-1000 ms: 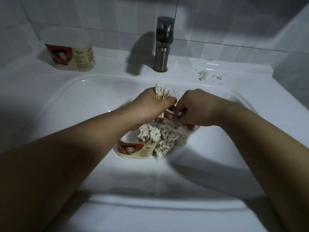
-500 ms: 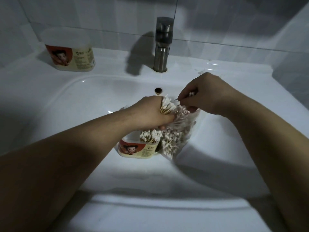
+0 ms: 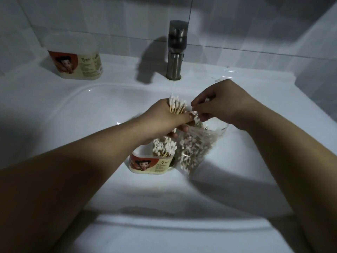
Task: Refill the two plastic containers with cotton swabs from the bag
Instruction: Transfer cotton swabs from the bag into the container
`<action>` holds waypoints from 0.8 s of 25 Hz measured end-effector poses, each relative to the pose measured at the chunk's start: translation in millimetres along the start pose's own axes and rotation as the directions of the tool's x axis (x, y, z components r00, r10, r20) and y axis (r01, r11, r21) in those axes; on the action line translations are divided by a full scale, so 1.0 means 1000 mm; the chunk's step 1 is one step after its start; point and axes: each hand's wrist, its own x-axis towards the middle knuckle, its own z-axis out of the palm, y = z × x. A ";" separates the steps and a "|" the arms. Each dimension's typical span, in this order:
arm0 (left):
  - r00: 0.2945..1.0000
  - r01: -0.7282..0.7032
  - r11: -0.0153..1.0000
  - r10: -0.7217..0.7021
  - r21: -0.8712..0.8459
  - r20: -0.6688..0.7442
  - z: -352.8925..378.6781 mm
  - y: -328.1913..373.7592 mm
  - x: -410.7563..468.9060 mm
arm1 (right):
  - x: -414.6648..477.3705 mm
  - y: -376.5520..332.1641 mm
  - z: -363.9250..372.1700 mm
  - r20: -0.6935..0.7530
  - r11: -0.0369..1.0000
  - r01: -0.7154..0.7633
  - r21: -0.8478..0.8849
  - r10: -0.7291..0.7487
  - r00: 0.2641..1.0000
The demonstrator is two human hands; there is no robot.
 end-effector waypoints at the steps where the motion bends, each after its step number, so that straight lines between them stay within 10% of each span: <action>1: 1.000 -0.011 1.000 0.011 0.001 0.006 0.000 0.000 0.000 | -0.001 -0.001 0.002 0.005 1.000 0.004 -0.014 -0.004 1.000; 20: 0.996 0.029 0.947 -0.001 0.319 -0.087 0.002 0.002 -0.001 | 0.007 0.009 -0.003 -0.094 0.993 -0.049 0.110 0.059 0.994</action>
